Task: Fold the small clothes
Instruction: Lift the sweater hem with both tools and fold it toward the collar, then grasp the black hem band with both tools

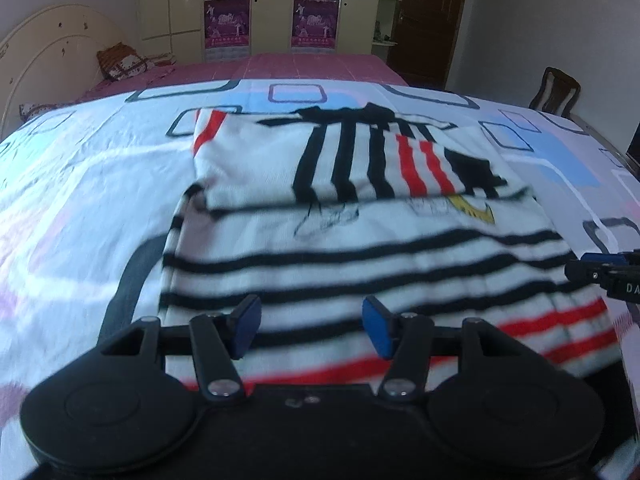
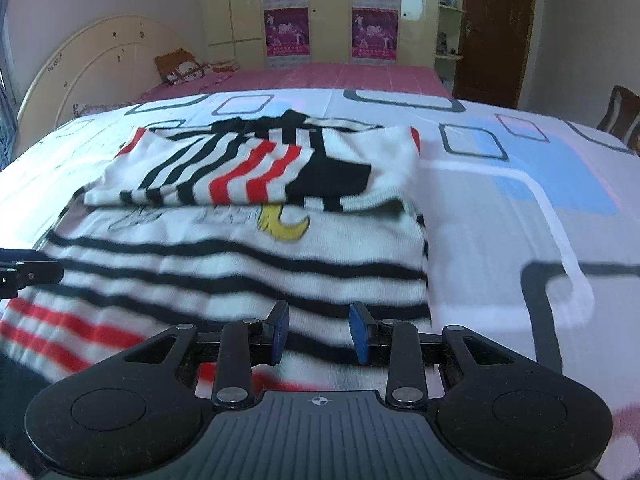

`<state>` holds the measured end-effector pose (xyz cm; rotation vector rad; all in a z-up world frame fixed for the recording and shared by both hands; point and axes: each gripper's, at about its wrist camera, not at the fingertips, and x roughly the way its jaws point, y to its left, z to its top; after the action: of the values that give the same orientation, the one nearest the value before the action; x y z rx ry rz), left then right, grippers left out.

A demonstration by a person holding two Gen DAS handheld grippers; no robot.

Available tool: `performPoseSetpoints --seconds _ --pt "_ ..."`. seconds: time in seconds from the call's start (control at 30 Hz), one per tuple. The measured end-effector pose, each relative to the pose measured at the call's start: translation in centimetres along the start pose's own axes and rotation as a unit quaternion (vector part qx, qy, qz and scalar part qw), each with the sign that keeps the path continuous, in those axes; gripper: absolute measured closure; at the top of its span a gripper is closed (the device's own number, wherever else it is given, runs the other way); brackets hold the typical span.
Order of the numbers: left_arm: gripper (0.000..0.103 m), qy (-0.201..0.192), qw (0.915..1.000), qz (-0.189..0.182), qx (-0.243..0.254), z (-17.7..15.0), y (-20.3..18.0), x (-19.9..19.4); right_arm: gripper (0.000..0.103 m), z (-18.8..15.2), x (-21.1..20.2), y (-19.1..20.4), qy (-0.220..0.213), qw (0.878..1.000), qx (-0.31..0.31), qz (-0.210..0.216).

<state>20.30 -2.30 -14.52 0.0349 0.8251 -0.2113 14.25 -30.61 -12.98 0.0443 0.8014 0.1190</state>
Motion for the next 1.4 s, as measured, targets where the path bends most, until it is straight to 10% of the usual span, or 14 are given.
performPoseSetpoints --seconds 0.47,0.57,0.87,1.0,1.4 --pt "0.041 0.013 0.9994 0.015 -0.027 -6.1 2.3 -5.1 0.068 -4.7 -4.8 -0.4 0.005 0.999 0.027 -0.023" --pt "0.037 0.011 0.9991 0.021 -0.034 -6.8 2.8 -5.9 0.022 -5.3 -5.7 -0.2 -0.01 0.999 0.029 -0.037" --pt "0.04 0.026 0.9982 0.01 -0.053 -9.1 3.2 -6.9 0.022 -6.7 -6.9 -0.1 -0.002 1.0 0.023 -0.021" --pt "0.048 0.039 0.9968 -0.007 -0.07 -10.0 3.4 -6.6 0.044 -7.8 -6.7 -0.8 0.02 0.999 0.034 -0.019" --pt "0.076 0.053 0.9912 -0.059 -0.106 -11.1 3.7 -5.9 0.06 -10.6 -6.9 -2.6 0.064 0.994 0.083 -0.007"
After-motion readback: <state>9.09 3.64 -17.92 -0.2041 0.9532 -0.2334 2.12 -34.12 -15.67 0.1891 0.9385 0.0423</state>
